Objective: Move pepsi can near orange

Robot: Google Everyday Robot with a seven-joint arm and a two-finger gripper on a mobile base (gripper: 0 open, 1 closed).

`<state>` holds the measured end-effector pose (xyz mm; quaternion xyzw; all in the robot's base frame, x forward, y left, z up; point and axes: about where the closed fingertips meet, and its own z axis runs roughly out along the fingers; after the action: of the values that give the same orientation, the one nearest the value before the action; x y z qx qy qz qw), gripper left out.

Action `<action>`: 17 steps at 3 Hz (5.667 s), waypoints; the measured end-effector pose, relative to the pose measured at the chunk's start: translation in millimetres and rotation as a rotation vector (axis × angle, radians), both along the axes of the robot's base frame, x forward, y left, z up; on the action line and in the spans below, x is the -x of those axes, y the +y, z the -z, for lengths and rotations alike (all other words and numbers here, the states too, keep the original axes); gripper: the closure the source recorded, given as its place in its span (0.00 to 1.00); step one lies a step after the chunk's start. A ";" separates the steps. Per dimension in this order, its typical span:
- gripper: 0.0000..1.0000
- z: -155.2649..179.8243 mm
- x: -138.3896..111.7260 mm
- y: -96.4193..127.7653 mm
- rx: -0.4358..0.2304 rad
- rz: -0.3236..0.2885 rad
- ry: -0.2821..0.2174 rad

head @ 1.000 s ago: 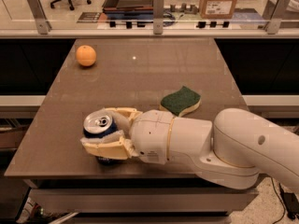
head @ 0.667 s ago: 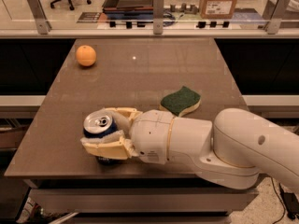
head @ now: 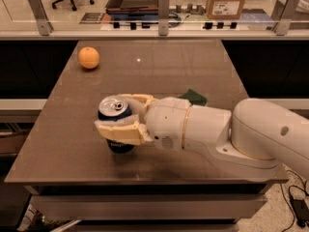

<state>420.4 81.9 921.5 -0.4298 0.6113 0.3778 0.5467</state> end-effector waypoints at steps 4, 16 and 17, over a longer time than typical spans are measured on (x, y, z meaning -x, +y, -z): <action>1.00 -90.5 -147.7 -112.3 0.008 0.341 -0.019; 0.36 24.8 -324.6 66.7 -0.008 0.167 0.047; 0.13 24.8 -323.7 69.4 -0.009 0.163 0.048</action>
Offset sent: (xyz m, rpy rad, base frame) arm 0.1078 -0.1170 0.0662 0.0505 0.0350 -0.3207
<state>744.1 151.3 896.7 -0.3671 0.6555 0.3448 0.5628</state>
